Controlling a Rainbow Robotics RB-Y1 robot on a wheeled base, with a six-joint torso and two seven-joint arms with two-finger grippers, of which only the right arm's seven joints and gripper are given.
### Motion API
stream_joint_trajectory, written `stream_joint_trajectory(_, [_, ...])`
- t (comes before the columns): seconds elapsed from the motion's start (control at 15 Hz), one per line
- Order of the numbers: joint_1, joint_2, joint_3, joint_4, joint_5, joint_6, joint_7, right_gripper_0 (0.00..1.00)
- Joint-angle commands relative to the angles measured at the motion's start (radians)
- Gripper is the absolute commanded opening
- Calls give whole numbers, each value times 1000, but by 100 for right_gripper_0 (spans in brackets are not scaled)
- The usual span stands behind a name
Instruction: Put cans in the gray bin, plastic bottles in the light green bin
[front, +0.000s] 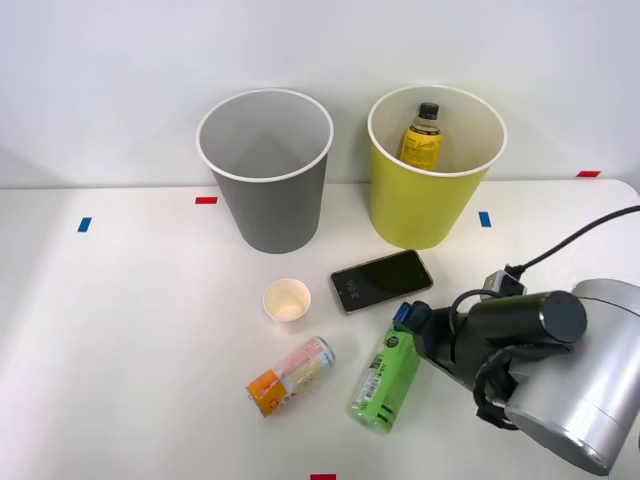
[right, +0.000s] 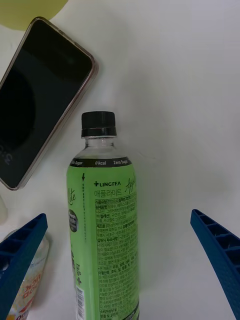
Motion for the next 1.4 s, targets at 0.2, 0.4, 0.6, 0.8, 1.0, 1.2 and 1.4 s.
stream_joint_trajectory(0.2, [-85,24,10,73,-69,19,-53,100])
stream_joint_trajectory(0.4, [-103,24,10,106,-94,21,-54,100])
stream_joint_trajectory(0.6, [-134,43,31,159,-91,21,-54,100])
stream_joint_trajectory(0.8, [-138,55,42,190,-77,21,-48,100])
stream_joint_trajectory(1.0, [-147,73,66,216,-54,21,-48,100])
stream_joint_trajectory(1.2, [-147,106,70,254,-28,21,-42,100])
stream_joint_trajectory(1.4, [-147,123,70,284,-5,19,-30,100])
